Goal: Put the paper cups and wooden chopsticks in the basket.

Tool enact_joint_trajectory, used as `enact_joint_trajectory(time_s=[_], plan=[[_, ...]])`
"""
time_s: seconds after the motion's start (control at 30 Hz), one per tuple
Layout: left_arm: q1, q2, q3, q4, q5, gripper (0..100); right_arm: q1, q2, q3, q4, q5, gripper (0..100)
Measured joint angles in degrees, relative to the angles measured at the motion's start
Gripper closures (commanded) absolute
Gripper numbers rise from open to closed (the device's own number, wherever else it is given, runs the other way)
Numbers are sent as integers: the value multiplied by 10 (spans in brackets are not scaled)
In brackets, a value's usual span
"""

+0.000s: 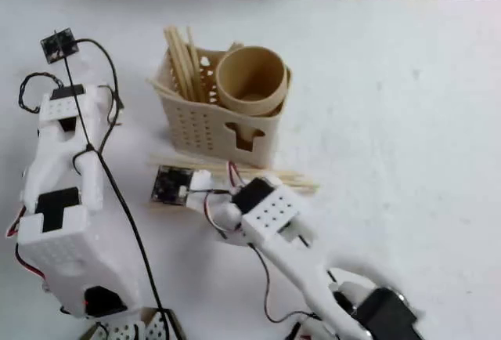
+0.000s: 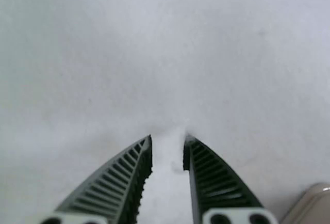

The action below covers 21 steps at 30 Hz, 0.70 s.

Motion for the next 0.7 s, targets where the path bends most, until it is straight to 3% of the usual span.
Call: enact_joint_trajectory(time_s=[0.37,0.7], plan=[[0,0,0,-1,0,879,4,28,0,-47,67,833],[0,0,0,-1,0,879,43,89,-3,-101,78,854]])
